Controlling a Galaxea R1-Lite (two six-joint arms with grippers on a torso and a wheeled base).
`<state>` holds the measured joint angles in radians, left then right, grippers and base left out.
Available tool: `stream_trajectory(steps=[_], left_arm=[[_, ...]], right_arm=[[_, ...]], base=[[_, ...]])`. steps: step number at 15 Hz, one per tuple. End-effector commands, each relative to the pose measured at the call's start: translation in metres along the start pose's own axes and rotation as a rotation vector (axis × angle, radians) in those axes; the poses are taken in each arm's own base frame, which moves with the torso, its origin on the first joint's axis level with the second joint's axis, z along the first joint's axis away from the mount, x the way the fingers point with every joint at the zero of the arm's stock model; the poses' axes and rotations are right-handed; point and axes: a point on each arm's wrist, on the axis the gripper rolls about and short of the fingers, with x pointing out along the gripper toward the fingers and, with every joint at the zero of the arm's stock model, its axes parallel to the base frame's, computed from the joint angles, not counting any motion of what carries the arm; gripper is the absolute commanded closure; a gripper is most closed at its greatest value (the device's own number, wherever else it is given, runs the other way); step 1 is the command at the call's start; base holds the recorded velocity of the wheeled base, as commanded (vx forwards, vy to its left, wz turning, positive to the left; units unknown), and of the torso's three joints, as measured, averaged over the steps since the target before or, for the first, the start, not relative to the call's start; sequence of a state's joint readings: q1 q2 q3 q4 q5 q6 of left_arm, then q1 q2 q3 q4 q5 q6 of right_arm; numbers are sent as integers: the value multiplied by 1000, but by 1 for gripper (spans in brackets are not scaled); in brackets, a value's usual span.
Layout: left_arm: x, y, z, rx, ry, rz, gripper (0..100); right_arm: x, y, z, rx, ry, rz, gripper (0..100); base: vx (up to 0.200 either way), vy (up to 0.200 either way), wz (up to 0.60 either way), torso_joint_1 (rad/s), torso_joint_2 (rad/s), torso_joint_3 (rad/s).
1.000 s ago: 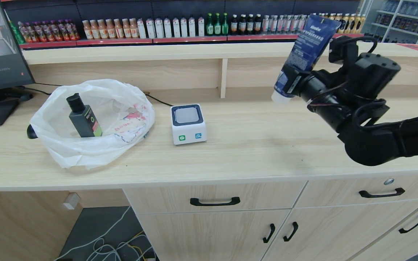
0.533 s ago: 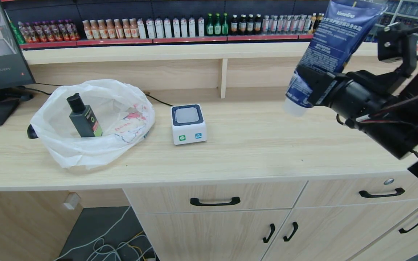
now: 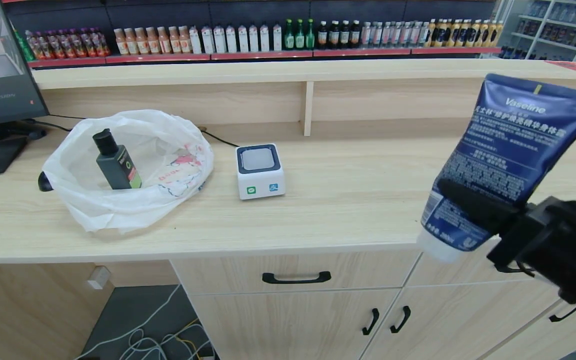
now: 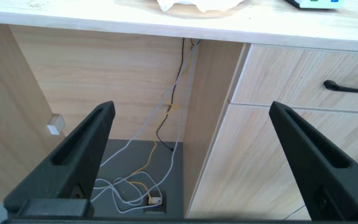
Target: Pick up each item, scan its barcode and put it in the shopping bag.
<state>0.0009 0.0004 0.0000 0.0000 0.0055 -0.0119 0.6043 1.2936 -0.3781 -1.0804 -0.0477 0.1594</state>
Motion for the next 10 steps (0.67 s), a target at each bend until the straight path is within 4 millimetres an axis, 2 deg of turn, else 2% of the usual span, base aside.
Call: stream_trajectory(steps=[1, 5, 9, 10], left_arm=[[0, 0, 0, 0, 0, 1, 0], [0, 0, 0, 0, 0, 1, 0], [0, 0, 0, 0, 0, 1, 0], [0, 0, 0, 0, 0, 1, 0]], right_arm=[[-18, 11, -3, 15, 8, 68, 100], [-18, 11, -9, 50, 33, 71, 100], [-35, 1, -21, 137, 70, 69, 100], [-41, 1, -22, 177, 85, 145, 100]], base=[[0, 0, 0, 0, 0, 0], [0, 0, 0, 0, 0, 0], [0, 0, 0, 0, 0, 0], [0, 0, 0, 0, 0, 0]])
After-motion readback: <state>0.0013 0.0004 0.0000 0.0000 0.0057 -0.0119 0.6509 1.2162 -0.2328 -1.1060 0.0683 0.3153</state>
